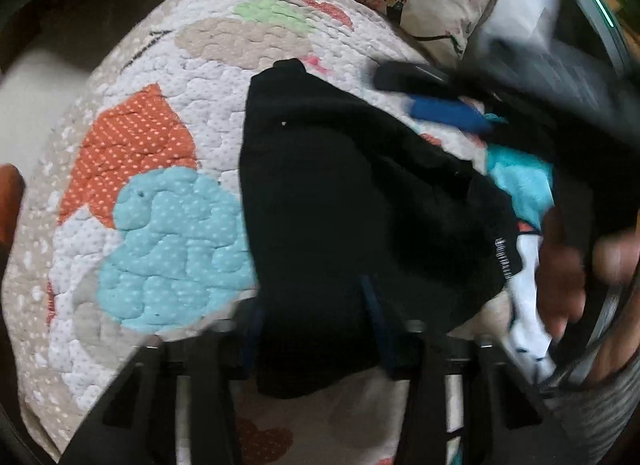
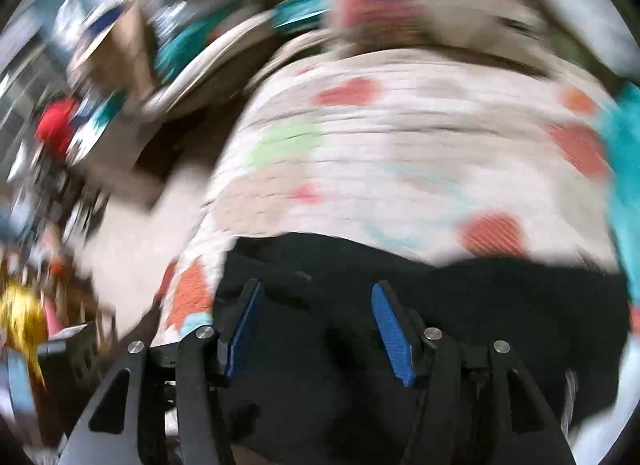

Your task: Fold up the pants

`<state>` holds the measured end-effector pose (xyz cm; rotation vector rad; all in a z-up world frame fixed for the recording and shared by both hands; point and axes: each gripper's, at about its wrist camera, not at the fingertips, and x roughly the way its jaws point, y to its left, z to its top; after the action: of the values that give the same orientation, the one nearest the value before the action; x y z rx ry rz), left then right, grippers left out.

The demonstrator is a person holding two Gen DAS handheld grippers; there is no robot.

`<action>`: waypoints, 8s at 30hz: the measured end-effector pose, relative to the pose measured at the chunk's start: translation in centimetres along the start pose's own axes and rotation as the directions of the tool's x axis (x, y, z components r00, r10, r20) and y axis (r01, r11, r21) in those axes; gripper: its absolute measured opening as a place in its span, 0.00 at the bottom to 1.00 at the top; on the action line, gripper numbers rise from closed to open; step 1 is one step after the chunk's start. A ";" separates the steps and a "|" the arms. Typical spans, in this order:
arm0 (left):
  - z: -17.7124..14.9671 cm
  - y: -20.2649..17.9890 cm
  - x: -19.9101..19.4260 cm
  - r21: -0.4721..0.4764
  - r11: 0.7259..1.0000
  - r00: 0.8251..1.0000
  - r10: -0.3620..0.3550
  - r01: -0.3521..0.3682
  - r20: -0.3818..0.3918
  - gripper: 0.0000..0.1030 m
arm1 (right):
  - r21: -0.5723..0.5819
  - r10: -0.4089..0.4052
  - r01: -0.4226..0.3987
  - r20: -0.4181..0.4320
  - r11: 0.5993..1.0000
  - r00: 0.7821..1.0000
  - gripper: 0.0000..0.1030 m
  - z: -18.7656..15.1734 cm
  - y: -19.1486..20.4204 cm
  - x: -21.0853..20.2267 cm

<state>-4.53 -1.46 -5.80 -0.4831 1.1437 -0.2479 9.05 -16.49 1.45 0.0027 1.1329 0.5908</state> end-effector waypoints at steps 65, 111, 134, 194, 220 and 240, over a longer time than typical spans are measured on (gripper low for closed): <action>0.1 2.5 -3.3 0.125 0.965 0.973 0.229 -0.229 0.010 0.42 | 0.338 0.115 -0.148 0.117 0.929 0.986 0.39 -2.6 -1.7 2.5; 11.2 -25.7 14.7 0.672 0.740 0.962 0.159 0.033 -0.222 0.14 | 0.751 -0.133 -0.163 0.317 0.640 0.939 0.25 -18.2 -16.1 -6.2; 13.4 -4.2 -5.7 0.271 0.957 0.994 -0.109 0.104 0.004 0.14 | 0.072 0.006 -0.032 0.325 0.997 0.946 0.22 -10.8 5.8 -8.0; 12.2 4.4 -6.4 -0.076 0.989 0.990 -0.123 0.128 0.071 0.57 | 0.159 -0.009 -0.021 0.186 0.987 0.983 0.72 -10.2 1.3 -7.4; 6.7 5.6 -8.8 -0.109 0.983 0.982 0.160 -0.149 0.102 0.63 | 0.343 -0.010 -0.056 0.186 0.938 0.983 0.78 -12.7 -2.5 -5.1; 0.5 -1.0 -11.6 0.017 0.913 0.884 0.390 -0.408 0.258 0.66 | 0.225 -0.117 0.064 0.231 0.972 0.966 0.78 -14.7 1.2 -7.6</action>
<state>-8.68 2.81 4.26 -0.1975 0.9577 0.1310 -6.11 -23.10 1.75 0.2043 0.9472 0.3709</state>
